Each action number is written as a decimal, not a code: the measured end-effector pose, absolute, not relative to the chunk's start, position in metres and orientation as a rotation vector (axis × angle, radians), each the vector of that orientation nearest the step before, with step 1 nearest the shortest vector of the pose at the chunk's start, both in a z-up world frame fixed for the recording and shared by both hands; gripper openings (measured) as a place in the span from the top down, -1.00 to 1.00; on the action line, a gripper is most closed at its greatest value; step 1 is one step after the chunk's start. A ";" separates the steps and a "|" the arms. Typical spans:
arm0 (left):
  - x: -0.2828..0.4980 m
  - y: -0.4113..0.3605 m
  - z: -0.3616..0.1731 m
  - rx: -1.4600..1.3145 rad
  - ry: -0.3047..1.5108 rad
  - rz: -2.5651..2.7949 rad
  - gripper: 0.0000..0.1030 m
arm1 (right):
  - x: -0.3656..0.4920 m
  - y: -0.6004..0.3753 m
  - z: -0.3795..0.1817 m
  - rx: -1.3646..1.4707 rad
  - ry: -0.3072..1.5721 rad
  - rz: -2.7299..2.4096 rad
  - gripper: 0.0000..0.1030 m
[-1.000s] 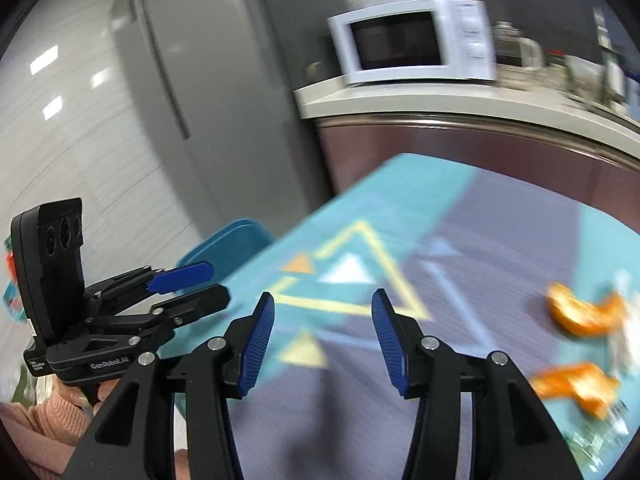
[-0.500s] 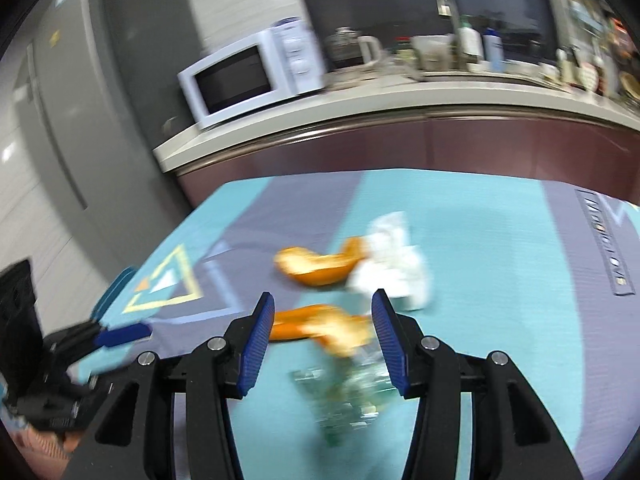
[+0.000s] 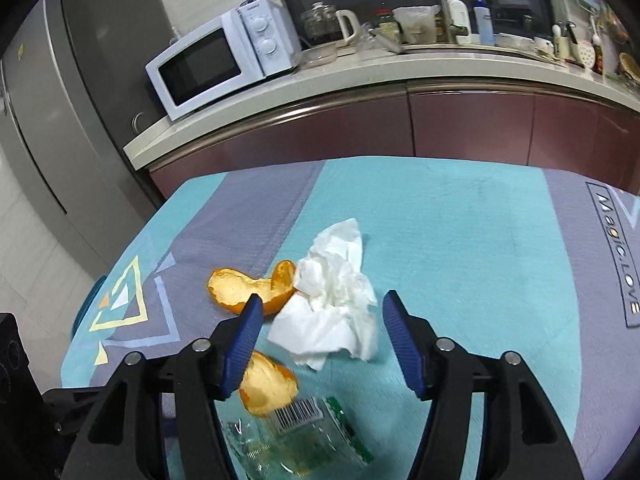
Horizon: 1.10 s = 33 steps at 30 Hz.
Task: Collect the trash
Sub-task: 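Grasp the clear green-strip wrapper with the left tool while the right tool grasps the white tissue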
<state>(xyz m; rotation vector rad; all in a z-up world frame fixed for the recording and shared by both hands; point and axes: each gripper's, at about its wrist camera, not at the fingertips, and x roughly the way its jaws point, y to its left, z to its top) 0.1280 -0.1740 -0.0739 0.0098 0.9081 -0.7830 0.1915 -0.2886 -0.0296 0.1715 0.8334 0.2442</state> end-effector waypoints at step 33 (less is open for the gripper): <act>0.126 -0.192 -0.082 -0.007 0.913 -0.763 0.89 | 0.168 -0.324 -0.036 0.268 0.816 0.214 0.73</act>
